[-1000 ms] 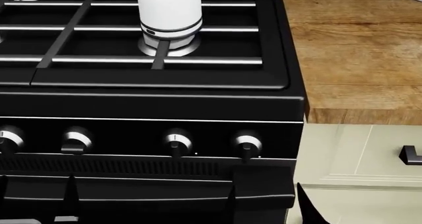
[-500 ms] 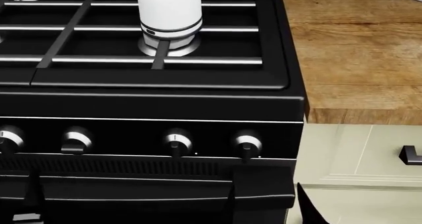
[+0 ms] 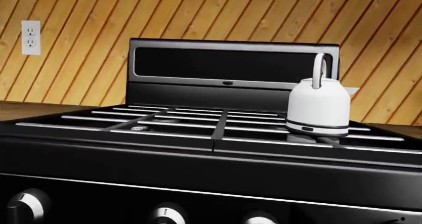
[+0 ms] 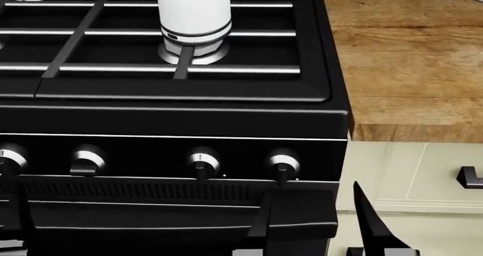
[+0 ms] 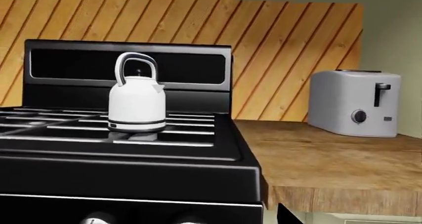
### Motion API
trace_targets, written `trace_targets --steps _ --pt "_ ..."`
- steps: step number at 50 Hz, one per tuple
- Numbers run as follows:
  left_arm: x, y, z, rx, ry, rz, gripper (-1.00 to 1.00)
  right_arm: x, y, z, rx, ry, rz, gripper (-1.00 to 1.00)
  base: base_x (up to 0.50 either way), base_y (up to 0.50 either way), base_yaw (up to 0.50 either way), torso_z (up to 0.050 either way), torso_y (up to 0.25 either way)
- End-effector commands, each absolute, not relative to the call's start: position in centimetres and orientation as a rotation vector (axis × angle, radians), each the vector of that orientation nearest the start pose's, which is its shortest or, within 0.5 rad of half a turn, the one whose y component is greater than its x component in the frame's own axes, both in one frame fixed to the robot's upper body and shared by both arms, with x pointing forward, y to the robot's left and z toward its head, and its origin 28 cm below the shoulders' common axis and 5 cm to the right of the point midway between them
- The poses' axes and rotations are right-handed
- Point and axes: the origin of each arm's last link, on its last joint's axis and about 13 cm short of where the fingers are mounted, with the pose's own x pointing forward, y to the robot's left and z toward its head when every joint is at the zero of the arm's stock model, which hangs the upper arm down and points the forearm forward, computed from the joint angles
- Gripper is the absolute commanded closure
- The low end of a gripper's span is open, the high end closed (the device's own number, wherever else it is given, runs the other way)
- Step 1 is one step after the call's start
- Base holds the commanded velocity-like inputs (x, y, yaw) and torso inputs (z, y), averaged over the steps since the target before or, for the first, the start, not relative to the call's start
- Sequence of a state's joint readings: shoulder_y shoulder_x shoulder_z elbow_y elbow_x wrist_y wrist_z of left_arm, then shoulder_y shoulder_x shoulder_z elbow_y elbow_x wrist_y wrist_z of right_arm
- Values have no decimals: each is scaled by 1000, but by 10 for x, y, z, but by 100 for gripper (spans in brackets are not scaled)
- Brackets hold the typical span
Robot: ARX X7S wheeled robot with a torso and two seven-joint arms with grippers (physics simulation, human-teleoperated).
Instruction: Turn off the front right burner of the stove.
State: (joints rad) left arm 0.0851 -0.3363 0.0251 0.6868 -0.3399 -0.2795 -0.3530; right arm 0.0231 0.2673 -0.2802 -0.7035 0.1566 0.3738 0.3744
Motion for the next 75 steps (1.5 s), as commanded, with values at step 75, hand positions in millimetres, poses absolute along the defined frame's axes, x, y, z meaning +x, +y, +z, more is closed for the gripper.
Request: trace_targets --steps 75 --pt "174 237 127 -47 -289 96 -100 242 -54 94 -37 -85 41 -100 0 0 0 0 0"
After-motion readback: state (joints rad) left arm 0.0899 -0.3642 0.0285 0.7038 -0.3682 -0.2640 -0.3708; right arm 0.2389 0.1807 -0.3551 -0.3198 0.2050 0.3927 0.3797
